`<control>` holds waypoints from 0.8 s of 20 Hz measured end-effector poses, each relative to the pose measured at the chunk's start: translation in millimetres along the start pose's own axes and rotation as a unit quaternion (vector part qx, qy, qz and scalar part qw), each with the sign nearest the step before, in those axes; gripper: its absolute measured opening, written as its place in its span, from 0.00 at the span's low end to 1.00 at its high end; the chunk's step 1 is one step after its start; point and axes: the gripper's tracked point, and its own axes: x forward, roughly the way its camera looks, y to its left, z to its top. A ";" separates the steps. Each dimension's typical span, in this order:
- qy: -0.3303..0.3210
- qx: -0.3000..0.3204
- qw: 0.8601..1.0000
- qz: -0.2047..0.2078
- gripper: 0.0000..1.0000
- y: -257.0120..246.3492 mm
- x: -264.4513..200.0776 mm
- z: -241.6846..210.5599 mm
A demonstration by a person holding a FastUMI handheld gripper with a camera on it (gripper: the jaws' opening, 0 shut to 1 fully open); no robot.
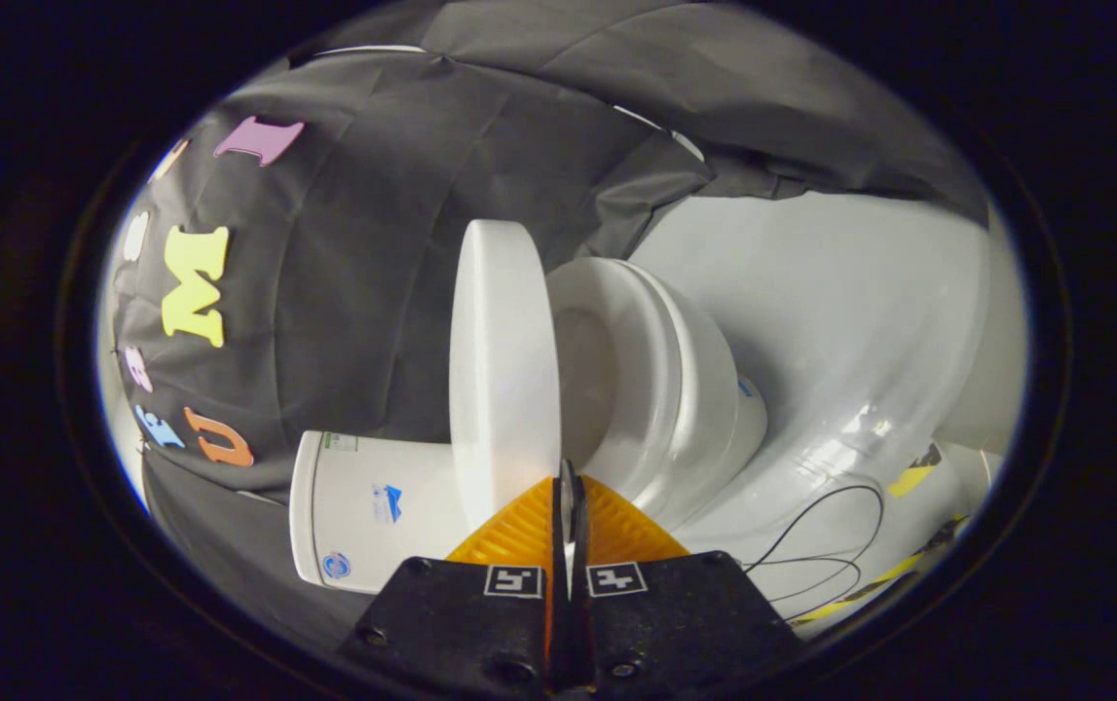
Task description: Open the toilet lid.
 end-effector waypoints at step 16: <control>-0.013 -0.085 0.996 0.006 0.04 68.7 -18.5 -12.0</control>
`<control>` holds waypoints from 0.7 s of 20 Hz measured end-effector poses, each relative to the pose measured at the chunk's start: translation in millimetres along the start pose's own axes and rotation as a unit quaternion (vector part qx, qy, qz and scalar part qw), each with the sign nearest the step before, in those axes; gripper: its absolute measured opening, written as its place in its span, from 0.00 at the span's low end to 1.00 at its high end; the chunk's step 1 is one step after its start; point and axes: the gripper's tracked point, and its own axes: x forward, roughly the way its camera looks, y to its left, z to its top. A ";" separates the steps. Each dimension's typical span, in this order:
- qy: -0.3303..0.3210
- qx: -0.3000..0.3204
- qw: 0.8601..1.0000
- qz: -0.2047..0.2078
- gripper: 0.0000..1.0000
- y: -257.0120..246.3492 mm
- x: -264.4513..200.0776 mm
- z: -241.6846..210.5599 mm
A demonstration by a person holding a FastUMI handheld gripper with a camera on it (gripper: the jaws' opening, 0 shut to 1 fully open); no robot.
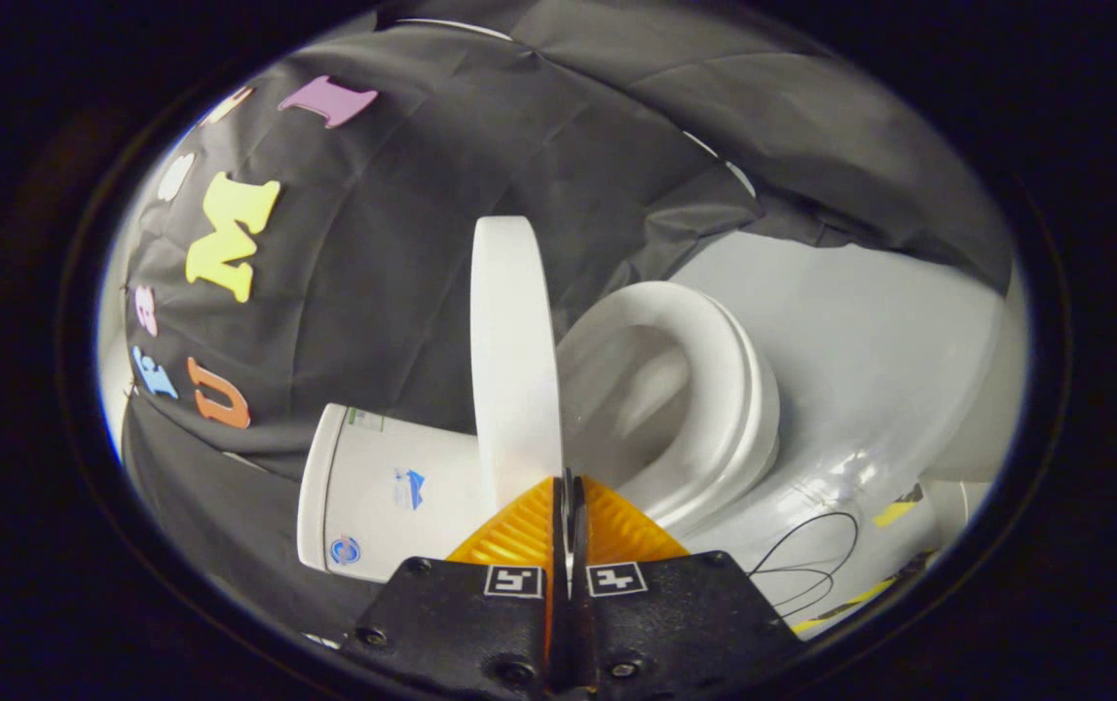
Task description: Open the toilet lid.
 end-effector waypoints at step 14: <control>-0.011 -0.056 0.998 -0.009 0.04 52.3 -12.7 -11.5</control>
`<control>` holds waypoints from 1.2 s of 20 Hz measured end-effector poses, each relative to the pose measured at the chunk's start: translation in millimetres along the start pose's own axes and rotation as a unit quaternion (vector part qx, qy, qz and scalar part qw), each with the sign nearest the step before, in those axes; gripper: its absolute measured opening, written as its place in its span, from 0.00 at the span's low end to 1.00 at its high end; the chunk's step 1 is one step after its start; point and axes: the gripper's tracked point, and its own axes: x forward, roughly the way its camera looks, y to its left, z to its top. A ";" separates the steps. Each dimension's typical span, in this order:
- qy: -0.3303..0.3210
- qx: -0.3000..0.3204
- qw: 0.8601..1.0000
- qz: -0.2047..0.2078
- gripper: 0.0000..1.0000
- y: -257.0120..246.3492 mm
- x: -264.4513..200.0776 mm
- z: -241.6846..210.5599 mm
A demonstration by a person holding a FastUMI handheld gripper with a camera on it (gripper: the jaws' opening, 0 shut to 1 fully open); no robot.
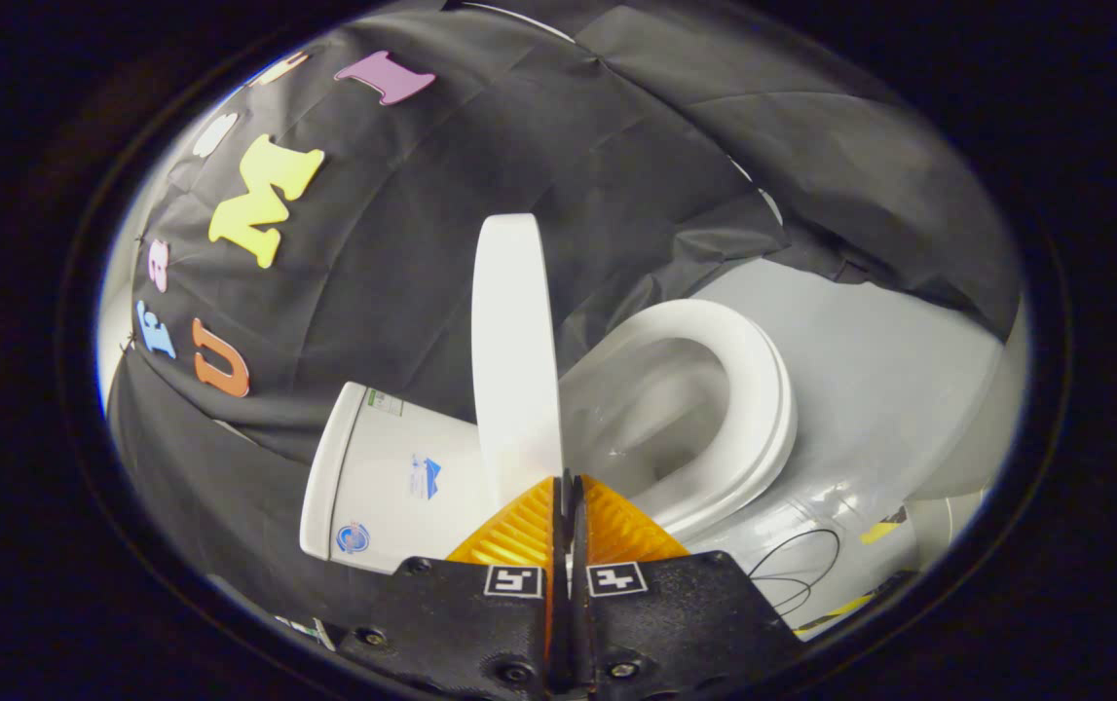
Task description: Open the toilet lid.
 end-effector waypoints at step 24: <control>-0.016 -0.150 0.988 -0.018 0.07 99.5 -11.1 -28.2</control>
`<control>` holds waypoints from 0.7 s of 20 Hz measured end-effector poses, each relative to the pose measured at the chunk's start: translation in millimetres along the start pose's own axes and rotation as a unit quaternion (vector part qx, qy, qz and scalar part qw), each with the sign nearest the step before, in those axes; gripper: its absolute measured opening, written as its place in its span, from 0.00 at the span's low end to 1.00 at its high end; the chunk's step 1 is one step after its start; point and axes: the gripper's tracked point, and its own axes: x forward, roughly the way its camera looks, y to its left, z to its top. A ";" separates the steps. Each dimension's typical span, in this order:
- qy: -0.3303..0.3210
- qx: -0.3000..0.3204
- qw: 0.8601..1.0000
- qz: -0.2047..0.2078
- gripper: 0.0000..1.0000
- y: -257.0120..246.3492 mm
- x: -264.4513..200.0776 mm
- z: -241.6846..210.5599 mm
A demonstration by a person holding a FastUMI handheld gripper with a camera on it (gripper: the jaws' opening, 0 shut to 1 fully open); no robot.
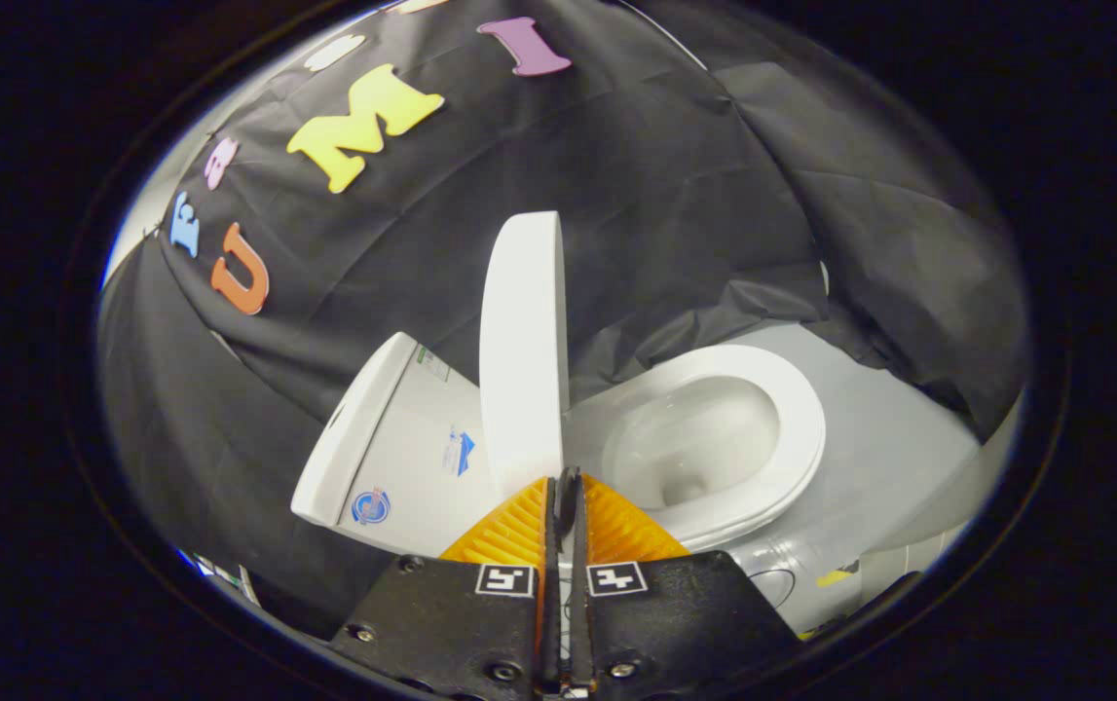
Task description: Open the toilet lid.
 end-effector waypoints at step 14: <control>-0.008 -0.106 0.994 -0.037 0.08 57.8 4.8 -9.9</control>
